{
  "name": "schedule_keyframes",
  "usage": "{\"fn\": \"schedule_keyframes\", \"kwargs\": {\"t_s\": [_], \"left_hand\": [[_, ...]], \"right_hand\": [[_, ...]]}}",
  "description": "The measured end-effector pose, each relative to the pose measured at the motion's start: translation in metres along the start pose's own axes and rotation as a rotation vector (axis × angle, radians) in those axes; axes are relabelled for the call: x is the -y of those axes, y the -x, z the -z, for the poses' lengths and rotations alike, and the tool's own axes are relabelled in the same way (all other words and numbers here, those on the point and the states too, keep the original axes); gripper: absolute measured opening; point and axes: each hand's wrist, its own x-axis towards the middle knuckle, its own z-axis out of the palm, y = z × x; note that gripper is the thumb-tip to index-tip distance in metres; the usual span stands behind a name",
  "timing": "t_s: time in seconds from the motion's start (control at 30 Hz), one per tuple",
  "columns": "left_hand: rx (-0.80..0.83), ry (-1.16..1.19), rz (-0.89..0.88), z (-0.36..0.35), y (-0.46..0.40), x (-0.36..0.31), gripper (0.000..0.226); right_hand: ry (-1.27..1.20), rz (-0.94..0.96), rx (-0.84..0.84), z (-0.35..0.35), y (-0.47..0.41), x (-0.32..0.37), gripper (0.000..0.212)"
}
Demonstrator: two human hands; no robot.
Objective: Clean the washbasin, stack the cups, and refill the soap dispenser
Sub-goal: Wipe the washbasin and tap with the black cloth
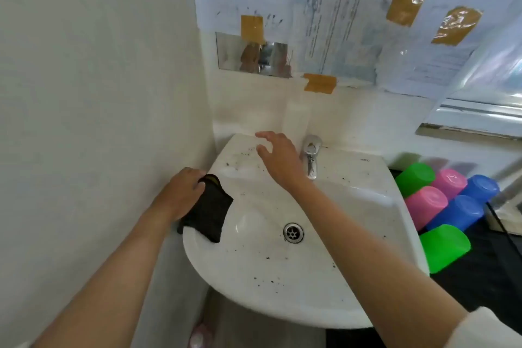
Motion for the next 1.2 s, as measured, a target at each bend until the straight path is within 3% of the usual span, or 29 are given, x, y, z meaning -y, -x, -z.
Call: {"fn": "schedule_keyframes", "kwargs": {"t_s": [0.1, 0.2, 0.43, 0.97, 1.07, 1.2], "left_hand": [[0.183, -0.033, 0.103, -0.022, -0.003, 0.016, 0.05], [0.353, -0.242, 0.182, -0.052, -0.002, 0.028, 0.061], [0.196, -0.493, 0.165, -0.079, -0.012, 0.024, 0.066], [0.096, -0.481, 0.141, -0.07, -0.125, 0.009, 0.059], [0.119, -0.524, 0.109, -0.07, -0.143, 0.001, 0.059], [0.15, -0.509, 0.052, -0.076, -0.154, -0.005, 0.06]], "right_hand": [[0.005, 0.011, 0.008, -0.005, -0.002, -0.009, 0.033], [-0.005, 0.021, 0.027, -0.008, -0.006, -0.021, 0.034], [-0.029, 0.035, 0.043, -0.008, -0.026, -0.039, 0.033], [-0.011, 0.065, 0.027, -0.012, -0.089, -0.034, 0.037], [0.112, 0.166, -0.062, -0.013, -0.093, -0.031, 0.036], [0.296, 0.347, -0.422, -0.003, -0.101, -0.026, 0.028]]}}
